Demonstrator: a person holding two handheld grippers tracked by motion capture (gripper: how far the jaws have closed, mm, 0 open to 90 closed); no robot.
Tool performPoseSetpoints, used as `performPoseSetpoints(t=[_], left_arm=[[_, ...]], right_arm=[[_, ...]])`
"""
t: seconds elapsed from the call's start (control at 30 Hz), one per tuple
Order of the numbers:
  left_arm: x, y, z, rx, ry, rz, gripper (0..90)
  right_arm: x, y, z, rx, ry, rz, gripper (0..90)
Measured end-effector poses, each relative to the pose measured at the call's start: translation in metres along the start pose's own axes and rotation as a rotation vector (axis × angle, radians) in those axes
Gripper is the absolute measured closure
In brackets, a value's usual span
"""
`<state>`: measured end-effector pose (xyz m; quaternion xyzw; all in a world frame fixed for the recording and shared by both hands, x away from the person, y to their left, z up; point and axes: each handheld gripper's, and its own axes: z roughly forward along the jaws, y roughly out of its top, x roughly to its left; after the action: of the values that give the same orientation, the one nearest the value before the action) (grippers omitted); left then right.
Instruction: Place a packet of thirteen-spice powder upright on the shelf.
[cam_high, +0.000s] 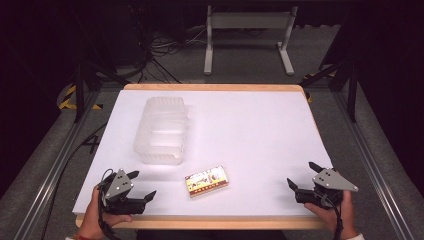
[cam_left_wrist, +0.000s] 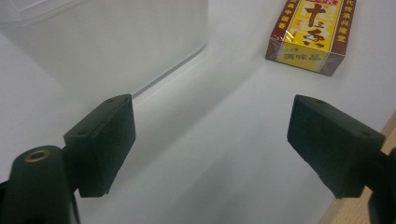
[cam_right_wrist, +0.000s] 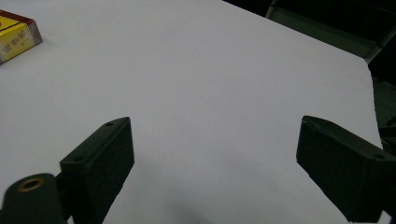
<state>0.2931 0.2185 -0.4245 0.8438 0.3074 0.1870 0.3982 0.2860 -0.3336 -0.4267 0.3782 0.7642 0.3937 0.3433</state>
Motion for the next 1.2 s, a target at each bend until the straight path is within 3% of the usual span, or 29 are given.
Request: performPoseSetpoints(t=[0.33,0.6,0.87,1.2], left_arm=[[-0.015,0.030,0.017,0.046,-0.101,0.085,24.2],[-0.034,0.058,0.037,0.083,-0.157,0.165,28.1],[-0.043,0.079,0.059,0.125,-0.201,0.207,27.9],[-0.052,0.105,0.086,0.154,-0.261,0.220,27.6]], right_arm=[[0.000,-0.005,-0.007,0.016,-0.011,0.014,11.9],[0.000,-0.006,-0.008,0.020,-0.010,0.014,11.9],[0.001,-0.006,-0.007,0.024,-0.005,0.010,11.9],[0.002,-0.006,-0.006,0.027,-0.003,0.006,11.9]])
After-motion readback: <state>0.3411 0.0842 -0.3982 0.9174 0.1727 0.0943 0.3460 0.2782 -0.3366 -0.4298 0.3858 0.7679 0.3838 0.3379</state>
